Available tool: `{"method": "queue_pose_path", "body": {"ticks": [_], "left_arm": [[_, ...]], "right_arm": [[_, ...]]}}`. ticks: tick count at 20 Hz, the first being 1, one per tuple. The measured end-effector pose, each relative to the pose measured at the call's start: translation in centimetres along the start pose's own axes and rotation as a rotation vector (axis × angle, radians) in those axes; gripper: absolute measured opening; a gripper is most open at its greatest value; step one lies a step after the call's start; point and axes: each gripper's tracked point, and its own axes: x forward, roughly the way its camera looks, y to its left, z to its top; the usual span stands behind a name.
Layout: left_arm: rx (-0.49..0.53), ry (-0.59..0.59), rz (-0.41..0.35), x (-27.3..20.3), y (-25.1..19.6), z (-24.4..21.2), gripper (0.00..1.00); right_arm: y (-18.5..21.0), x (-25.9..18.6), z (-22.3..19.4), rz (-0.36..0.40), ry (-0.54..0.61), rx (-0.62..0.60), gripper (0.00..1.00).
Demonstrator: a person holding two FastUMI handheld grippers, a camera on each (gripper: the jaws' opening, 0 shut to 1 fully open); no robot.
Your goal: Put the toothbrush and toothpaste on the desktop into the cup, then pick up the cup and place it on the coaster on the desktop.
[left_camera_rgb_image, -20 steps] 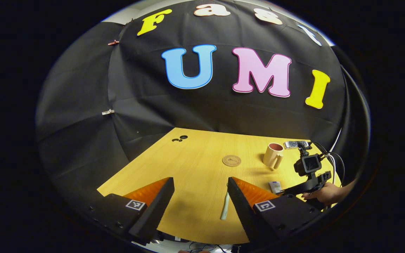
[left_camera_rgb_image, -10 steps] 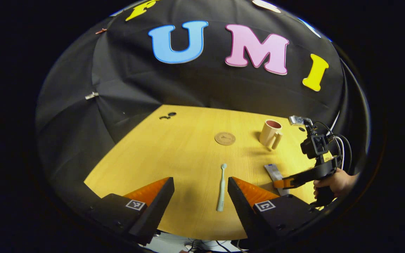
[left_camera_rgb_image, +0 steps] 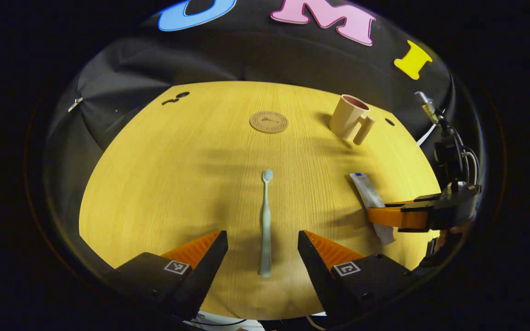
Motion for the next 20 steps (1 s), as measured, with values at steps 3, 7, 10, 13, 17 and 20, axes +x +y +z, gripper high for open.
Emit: {"method": "queue_pose_path", "body": {"ticks": [3,7,10,13,17,20], "left_arm": [[0.004,0.069,0.051,1.5,0.6,-0.5,0.97],[0.033,0.176,0.066,2.9,0.6,-2.0,0.97],[0.077,0.176,0.044,3.6,0.0,-1.0,0.91],[0.142,0.240,0.014,3.9,0.2,-0.6,0.60],[0.133,0.292,-0.024,4.0,0.6,-0.3,0.17],[0.119,0.293,-0.055,4.0,0.6,-0.1,0.10]], "right_arm": [[0.0,0.0,0.0,0.016,-0.011,-0.006,0.32],[0.0,0.0,-0.1,0.020,-0.033,-0.038,0.32],[-0.1,0.0,-0.1,0.021,-0.054,-0.046,0.32],[-0.1,0.0,-0.1,0.012,-0.056,-0.001,0.32],[-0.1,0.0,0.0,-0.006,-0.050,0.025,0.32],[-0.2,0.0,-0.1,-0.020,-0.050,0.029,0.32]]}}
